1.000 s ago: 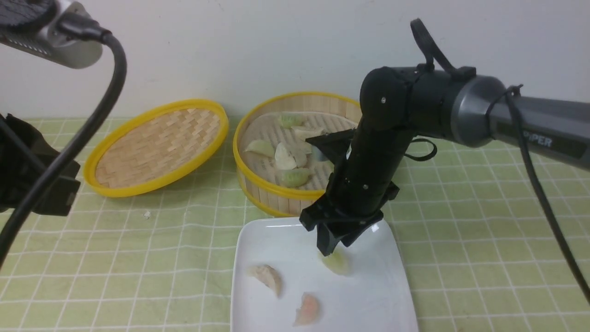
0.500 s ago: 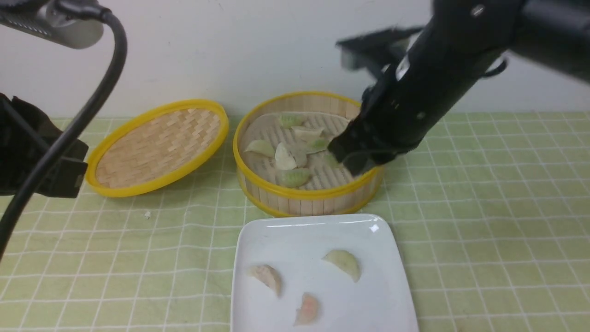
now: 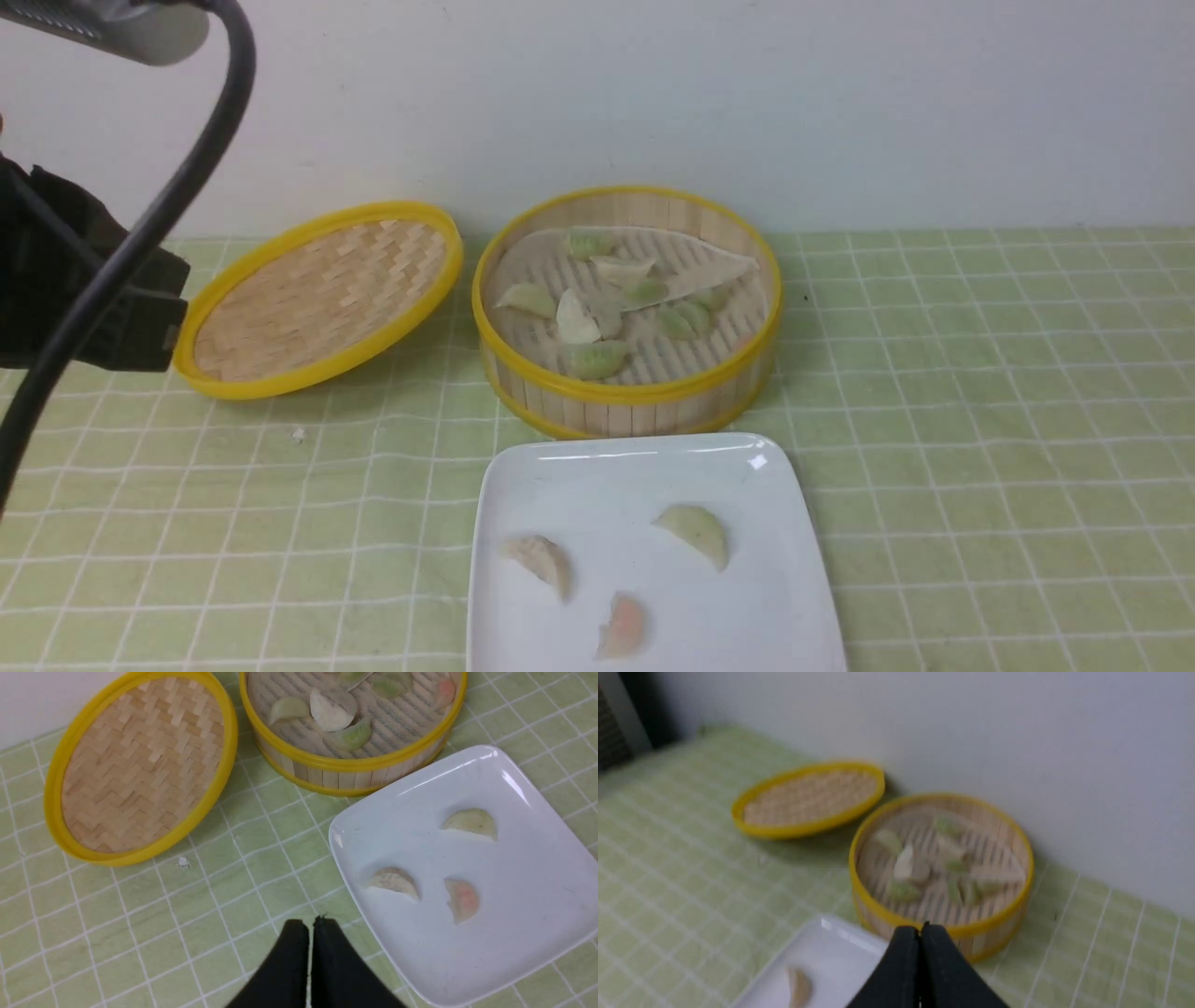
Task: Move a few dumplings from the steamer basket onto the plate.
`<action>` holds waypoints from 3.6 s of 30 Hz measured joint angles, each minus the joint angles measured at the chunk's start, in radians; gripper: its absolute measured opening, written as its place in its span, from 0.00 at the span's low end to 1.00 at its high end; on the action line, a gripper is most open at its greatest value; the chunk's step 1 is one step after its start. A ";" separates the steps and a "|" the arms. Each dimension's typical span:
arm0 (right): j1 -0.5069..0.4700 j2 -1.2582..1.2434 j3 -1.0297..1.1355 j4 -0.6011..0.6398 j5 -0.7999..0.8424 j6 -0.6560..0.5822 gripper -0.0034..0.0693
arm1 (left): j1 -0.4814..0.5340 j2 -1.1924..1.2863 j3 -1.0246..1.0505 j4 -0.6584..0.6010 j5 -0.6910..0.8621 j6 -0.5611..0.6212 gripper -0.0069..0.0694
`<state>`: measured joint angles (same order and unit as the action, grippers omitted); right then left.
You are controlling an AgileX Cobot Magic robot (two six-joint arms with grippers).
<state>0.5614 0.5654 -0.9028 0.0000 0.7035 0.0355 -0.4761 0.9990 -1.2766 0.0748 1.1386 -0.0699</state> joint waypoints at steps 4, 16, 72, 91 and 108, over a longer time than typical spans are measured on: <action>0.000 -0.312 0.274 -0.032 -0.245 0.067 0.03 | 0.000 0.000 0.000 0.000 -0.027 0.000 0.08; 0.000 -0.583 0.455 -0.241 -0.415 0.275 0.03 | 0.000 -0.052 0.028 -0.047 -0.066 0.003 0.08; 0.000 -0.583 0.462 -0.254 -0.383 0.279 0.03 | 0.441 -1.009 1.305 -0.132 -0.761 0.103 0.08; 0.000 -0.583 0.462 -0.256 -0.380 0.279 0.03 | 0.441 -1.009 1.305 -0.132 -0.760 0.106 0.08; 0.000 -0.583 0.462 -0.124 -0.373 0.182 0.03 | 0.441 -1.009 1.305 -0.132 -0.760 0.106 0.08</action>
<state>0.5614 -0.0174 -0.4412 -0.1242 0.3309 0.2174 -0.0350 -0.0101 0.0286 -0.0567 0.3790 0.0364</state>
